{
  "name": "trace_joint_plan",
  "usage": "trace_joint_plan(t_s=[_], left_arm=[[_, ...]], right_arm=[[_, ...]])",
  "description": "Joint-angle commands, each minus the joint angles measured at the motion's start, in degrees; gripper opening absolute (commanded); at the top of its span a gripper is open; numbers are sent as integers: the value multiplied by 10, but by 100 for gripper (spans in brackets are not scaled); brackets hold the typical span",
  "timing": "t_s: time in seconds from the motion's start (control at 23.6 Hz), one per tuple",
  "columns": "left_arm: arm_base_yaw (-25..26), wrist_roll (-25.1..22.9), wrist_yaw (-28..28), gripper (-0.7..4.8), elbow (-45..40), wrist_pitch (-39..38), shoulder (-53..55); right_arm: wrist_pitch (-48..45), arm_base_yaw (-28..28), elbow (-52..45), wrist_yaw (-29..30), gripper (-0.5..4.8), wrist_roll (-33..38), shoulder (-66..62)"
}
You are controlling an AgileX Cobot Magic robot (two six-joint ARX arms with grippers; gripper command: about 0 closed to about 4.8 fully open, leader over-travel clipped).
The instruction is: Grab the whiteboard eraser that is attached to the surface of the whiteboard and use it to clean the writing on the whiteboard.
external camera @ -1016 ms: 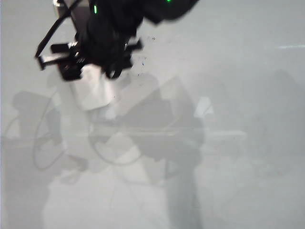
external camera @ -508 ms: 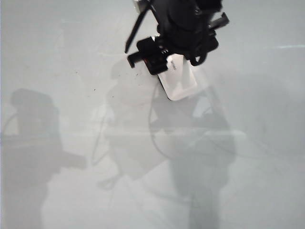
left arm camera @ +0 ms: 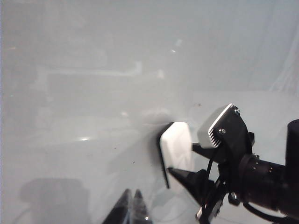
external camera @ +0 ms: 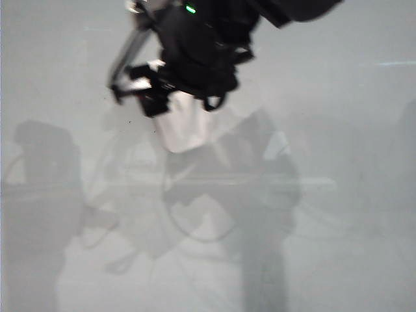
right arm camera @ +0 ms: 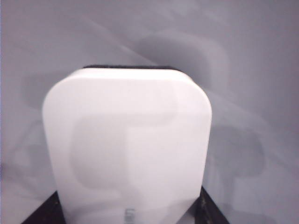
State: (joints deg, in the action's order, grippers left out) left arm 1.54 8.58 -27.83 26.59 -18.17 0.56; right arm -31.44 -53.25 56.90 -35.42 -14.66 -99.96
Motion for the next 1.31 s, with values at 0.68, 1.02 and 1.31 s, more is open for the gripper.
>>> trace_joint_plan(t_s=[0.68,1.02,1.31], left_arm=[[0,-28,93,-5,4,5,0],[0,-57,150,-5,3,-16,1],[0,-58,203,-5,2,-20,0]], right_arm=[[21,45,-181,-202,202,-68,406],[104,179,-248,-92,202,-10,530],[64,332,-271,93,202,39,486]])
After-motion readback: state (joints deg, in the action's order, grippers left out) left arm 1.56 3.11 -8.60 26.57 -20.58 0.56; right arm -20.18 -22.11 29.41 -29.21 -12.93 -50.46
